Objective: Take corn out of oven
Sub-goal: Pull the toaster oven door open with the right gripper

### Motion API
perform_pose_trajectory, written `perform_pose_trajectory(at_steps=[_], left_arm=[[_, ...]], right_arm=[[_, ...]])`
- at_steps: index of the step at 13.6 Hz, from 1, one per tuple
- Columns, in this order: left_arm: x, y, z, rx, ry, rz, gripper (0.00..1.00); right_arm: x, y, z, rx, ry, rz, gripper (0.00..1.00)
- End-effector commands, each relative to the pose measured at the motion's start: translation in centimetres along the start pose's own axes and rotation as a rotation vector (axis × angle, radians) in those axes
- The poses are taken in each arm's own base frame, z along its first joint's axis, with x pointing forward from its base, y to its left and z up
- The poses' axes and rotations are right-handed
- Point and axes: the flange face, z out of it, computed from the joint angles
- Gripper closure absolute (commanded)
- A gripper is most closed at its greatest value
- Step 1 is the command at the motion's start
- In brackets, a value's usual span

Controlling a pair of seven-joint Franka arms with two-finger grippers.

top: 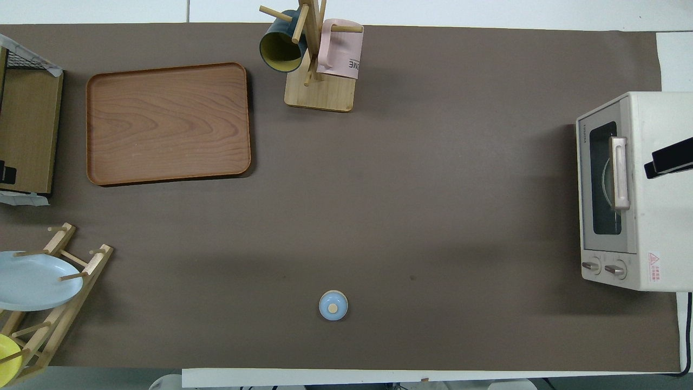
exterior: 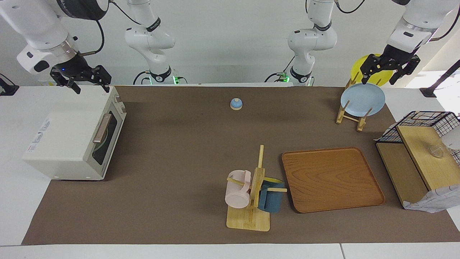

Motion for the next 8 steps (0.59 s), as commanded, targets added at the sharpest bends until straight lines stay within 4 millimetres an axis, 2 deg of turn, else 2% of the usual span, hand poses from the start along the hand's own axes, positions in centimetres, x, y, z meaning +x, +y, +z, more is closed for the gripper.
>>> perform_pose_trajectory(at_steps=[1, 5, 7, 8], left_arm=[[-0.6, -0.2, -0.4, 0.005, -0.007, 0.006, 0.0], [-0.6, -0.3, -0.4, 0.005, -0.006, 0.008, 0.0], [-0.6, -0.2, -0.4, 0.005, -0.007, 0.006, 0.0], [-0.6, -0.2, -0.4, 0.005, -0.007, 0.006, 0.0]], right_arm=[[-0.5, -0.2, 0.0, 0.015, -0.003, 0.009, 0.0], [-0.5, -0.3, 0.1, 0.015, -0.007, 0.003, 0.0], [-0.4, -0.8, 0.1, 0.015, -0.003, -0.072, 0.03], [-0.1, -1.6, 0.6, 0.01, 0.004, -0.086, 0.39]])
